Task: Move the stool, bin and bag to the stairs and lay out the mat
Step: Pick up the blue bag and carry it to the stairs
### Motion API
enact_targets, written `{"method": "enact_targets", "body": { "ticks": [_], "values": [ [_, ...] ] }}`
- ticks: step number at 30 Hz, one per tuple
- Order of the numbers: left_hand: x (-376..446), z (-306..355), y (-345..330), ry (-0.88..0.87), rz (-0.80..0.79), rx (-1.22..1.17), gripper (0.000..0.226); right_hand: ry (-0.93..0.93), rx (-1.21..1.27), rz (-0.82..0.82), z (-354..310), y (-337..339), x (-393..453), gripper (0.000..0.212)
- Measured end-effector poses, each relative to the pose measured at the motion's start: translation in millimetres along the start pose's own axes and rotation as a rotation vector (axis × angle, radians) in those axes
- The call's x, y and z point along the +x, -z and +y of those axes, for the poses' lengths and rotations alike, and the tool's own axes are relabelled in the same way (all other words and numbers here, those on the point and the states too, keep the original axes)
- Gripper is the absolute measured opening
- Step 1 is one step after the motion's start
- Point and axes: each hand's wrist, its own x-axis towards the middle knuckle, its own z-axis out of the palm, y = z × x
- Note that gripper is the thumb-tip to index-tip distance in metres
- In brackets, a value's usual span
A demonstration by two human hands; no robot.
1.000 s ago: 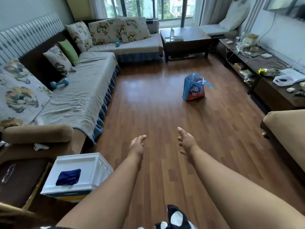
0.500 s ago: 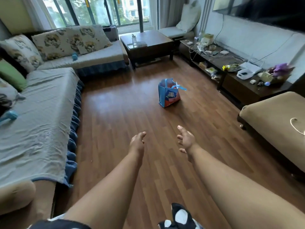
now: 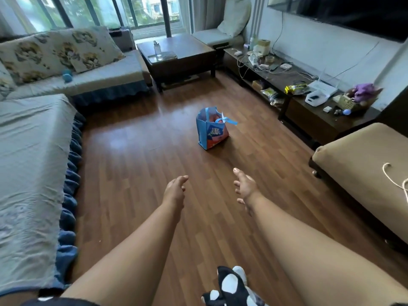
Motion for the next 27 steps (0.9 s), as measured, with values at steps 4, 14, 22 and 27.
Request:
{"method": "enact_targets", "body": {
  "ticks": [4, 14, 22, 27],
  "values": [
    [31, 39, -19, 0.007, 0.078, -0.037, 0.026, -0.018, 0.007, -0.041, -45, -9, 52, 0.053],
    [99, 101, -59, 0.026, 0.136, -0.073, 0.025, -0.087, 0.017, -0.18, -118, -45, 140, 0.056],
    [179, 164, -94, -0.001, 0.042, -0.055, 0.036, -0.041, 0.022, -0.091, -168, -63, 208, 0.055],
    [239, 215, -116, -0.014, -0.065, -0.021, 0.037, 0.01, 0.025, 0.003, -208, -81, 249, 0.052]
  ]
}}
